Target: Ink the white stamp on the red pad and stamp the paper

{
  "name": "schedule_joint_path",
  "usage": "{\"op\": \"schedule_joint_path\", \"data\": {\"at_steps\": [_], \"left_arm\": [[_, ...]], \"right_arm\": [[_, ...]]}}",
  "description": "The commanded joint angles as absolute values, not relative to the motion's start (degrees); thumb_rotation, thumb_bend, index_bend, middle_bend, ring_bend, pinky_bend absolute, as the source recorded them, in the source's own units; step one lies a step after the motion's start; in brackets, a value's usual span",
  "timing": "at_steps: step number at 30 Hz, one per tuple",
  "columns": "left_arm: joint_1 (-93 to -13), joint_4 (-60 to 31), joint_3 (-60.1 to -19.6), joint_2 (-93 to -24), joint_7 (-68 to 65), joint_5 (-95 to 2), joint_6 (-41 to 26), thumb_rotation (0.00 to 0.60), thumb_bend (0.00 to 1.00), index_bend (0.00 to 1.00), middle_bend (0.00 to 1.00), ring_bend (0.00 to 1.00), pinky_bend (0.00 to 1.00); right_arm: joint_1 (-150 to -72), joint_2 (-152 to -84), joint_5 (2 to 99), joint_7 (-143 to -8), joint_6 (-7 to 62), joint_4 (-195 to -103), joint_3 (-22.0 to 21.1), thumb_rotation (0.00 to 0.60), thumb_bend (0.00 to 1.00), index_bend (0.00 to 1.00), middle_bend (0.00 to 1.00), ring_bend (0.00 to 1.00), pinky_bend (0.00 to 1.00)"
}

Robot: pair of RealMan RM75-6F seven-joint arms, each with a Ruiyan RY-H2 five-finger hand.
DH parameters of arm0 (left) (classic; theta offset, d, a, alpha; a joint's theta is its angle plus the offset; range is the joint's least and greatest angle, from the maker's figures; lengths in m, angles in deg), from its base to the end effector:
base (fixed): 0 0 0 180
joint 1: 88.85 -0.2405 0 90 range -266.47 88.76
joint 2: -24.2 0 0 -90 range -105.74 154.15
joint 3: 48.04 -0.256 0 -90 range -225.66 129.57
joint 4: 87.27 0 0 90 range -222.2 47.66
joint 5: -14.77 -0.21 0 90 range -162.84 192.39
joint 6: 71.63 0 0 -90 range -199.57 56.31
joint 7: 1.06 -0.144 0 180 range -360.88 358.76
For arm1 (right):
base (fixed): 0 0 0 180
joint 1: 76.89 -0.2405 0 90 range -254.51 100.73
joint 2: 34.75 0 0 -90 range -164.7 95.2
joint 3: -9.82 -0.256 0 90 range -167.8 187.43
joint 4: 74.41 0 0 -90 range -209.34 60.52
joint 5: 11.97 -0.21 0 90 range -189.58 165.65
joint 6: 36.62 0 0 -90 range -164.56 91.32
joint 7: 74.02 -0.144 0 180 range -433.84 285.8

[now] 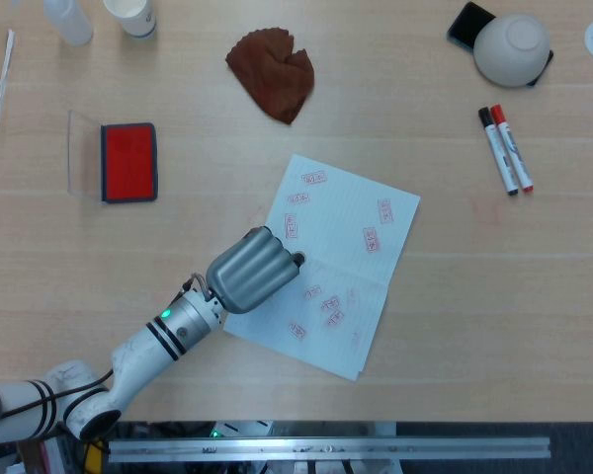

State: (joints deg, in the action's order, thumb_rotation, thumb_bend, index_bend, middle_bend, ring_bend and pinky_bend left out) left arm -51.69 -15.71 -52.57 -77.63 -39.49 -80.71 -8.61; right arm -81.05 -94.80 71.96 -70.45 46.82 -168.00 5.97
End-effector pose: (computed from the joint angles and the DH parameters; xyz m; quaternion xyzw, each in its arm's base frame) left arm -0.1495 0.2468 -0.0960 -0.8734 -0.0312 -0.3273 0.3592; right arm -0.3186 -0.1808 0.1808 0.6028 -0.3684 0.3451 0.6180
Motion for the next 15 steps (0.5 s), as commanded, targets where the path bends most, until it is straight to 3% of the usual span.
{"op": "schedule_joint_path", "data": {"at_steps": [1, 15], "left_arm": [[-51.8, -16.3, -52.2, -77.9, -39.0, -80.7, -8.6, 0.600, 0.31, 0.57, 1.00, 1.00, 1.00], [-52.6, -19.9, -52.7, -80.0, -37.3, -81.1, -9.1, 0.600, 0.31, 0.57, 1.00, 1.00, 1.00]], "right_arm": [[-81.0, -94.8, 71.9, -70.4, 46.8, -168.1, 6.0, 0.600, 0.28, 0.16, 0.27, 0.17, 0.29], [-80.8, -94.7, 71.7, -70.1, 47.1, -168.3, 6.0, 0.600, 0.28, 0.16, 0.27, 0.17, 0.29]]}}
